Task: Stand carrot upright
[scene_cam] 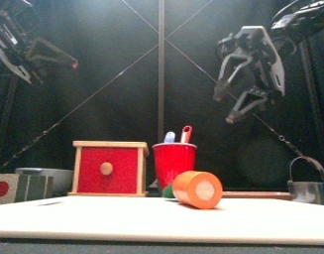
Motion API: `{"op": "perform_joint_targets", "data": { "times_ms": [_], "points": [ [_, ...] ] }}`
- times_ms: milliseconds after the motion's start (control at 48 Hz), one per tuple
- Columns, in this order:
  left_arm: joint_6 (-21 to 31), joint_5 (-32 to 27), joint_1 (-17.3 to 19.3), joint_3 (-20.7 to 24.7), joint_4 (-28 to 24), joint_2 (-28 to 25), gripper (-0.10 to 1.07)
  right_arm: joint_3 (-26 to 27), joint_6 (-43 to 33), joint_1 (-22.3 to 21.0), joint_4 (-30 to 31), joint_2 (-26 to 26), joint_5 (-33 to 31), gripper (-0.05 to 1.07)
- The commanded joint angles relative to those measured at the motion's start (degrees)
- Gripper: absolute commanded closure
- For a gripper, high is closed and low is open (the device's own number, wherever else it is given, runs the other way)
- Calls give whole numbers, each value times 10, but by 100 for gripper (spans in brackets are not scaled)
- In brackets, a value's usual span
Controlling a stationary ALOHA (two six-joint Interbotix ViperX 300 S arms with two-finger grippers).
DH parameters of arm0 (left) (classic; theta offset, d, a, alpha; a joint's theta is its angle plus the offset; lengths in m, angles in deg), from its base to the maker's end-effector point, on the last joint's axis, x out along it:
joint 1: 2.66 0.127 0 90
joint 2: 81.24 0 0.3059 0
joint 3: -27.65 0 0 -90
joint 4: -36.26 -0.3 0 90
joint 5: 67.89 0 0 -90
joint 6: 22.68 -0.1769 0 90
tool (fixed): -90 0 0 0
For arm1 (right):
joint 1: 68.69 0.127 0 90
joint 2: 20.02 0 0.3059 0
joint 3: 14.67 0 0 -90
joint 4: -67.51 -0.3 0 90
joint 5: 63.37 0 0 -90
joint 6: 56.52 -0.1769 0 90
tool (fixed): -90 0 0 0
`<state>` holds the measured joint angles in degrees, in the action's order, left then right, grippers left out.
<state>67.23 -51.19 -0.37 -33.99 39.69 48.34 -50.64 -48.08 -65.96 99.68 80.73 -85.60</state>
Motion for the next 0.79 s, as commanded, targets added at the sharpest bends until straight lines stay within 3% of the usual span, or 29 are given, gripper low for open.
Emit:
{"op": "perform_joint_targets", "data": {
  "times_ms": [0, 167, 438, 771],
  "points": [
    [0, 0, 3, 6, -1, -3, 96, 22, 0, -6, -81, -12, -29, 8],
    [-4, 0, 14, 4, -6, -3, 96, 55, -2, -4, -174, -73, -49, 8],
    [0, 2, 25, -7, -1, -4, 96, 152, -2, -2, -248, -199, -66, 9],
    [1, 2, 24, -8, 4, -3, 96, 219, 0, 0, -333, -276, -78, 9]
  ]
}}
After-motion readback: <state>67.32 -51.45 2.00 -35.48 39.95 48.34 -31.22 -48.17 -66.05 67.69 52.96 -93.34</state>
